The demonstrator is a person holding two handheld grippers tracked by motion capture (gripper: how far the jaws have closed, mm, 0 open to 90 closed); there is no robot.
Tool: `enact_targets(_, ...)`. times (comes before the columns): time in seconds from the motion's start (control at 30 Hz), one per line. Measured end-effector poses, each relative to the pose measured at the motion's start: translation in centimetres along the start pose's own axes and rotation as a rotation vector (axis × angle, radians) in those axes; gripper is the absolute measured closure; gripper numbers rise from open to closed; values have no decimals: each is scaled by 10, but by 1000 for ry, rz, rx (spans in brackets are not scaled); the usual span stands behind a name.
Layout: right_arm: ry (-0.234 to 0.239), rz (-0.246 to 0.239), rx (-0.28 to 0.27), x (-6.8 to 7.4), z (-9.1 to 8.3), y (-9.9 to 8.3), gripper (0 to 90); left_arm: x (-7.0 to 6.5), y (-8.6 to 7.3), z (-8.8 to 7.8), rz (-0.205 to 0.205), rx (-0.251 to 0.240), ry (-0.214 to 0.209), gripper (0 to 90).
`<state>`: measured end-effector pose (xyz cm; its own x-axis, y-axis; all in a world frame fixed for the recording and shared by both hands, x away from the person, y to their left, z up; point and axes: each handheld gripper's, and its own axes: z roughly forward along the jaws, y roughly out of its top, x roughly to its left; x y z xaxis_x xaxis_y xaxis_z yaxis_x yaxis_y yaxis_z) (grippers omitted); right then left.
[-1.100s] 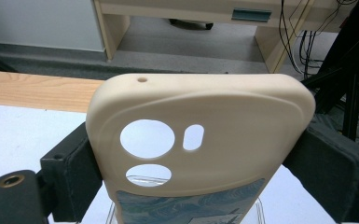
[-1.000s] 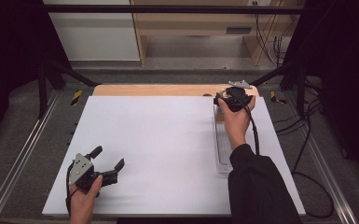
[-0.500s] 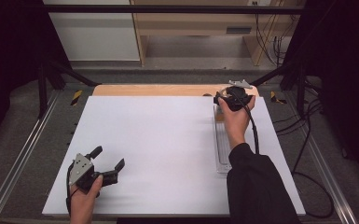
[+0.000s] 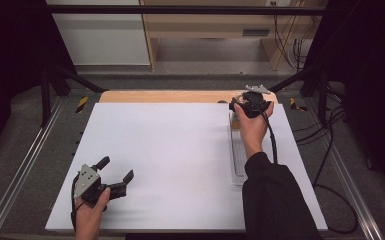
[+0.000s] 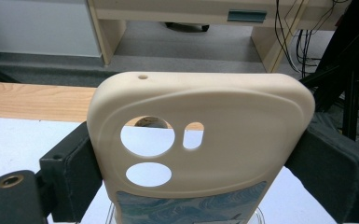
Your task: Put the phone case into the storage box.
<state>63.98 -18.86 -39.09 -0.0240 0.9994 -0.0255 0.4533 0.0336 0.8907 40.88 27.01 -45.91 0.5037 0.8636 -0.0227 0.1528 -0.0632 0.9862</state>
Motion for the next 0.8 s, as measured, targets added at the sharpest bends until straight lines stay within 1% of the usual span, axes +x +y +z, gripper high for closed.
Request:
enact_targets(0.07,4,-2,-1,0,2,0,102,0,0,0,4,0,-3,21)
enact_targets(0.2,0,-7,-7,1,2,-1,101,1,0,0,-3,1,0,20)
enact_targets(0.27,-1,-20,-9,3,2,-1,100,0,0,0,-1,0,-2,21)
enact_targets(0.37,-3,-26,-11,4,2,-2,99,-1,0,0,3,-1,-2,21)
enact_targets(0.8,-5,-11,-17,2,4,-2,96,0,0,0,3,4,-2,20)
